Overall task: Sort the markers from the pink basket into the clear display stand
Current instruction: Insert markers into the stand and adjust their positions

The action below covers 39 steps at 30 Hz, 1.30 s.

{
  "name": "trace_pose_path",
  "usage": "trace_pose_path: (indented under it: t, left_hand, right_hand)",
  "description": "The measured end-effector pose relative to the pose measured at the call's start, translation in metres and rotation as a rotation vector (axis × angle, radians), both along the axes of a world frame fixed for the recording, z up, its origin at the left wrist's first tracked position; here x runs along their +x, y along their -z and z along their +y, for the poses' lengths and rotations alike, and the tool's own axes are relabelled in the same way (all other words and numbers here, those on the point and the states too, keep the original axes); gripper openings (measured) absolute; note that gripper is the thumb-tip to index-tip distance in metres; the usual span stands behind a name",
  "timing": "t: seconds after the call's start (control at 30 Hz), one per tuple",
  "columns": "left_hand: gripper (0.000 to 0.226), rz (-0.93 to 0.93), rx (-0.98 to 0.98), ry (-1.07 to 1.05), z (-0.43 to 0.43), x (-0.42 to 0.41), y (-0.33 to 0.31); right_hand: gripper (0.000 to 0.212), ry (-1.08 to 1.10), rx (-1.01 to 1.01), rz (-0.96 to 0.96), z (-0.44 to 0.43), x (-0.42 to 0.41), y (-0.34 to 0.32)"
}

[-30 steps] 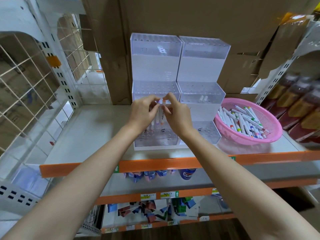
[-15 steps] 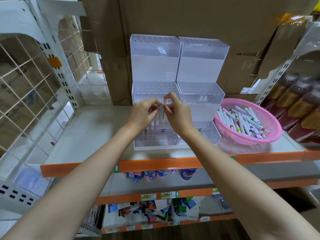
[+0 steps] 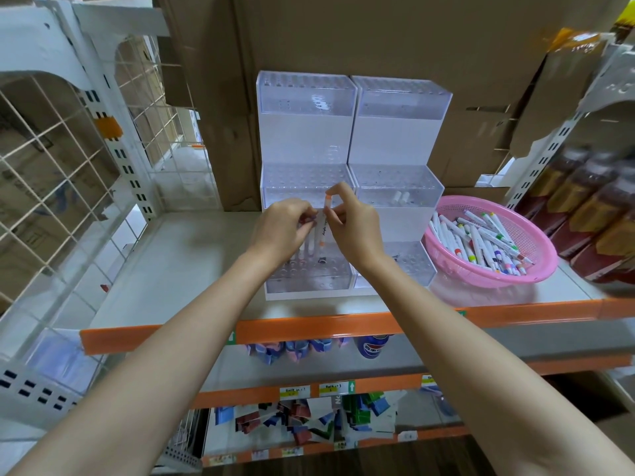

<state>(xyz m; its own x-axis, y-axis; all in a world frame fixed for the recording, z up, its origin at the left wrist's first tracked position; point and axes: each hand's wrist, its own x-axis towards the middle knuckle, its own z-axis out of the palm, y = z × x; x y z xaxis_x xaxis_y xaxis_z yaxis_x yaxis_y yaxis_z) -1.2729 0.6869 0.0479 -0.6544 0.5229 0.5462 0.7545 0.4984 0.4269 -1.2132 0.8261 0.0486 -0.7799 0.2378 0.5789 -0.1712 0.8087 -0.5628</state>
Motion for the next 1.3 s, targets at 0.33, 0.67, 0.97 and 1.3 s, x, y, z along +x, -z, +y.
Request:
trace_pose_path:
  t: [0.33, 0.67, 0.97, 1.3]
  left_hand:
    - [0.002, 0.239, -0.200, -0.036, 0.000, 0.005, -0.005]
    - [0.006, 0.286, -0.149, -0.009, -0.006, 0.003, 0.007]
    - [0.036, 0.317, -0.156, 0.047, -0.028, 0.005, 0.020]
    - [0.051, 0.315, -0.256, 0.020, -0.027, 0.011, 0.018]
  right_hand:
    - [0.007, -0.002, -0.018, -0.006, 0.000, -0.002, -0.001]
    - [0.010, -0.015, 0.005, -0.022, -0.001, 0.001, -0.002]
    - [0.016, -0.033, 0.031, -0.086, -0.002, 0.002, 0.002]
    - [0.009, -0.028, 0.076, -0.113, 0.000, -0.002, 0.014]
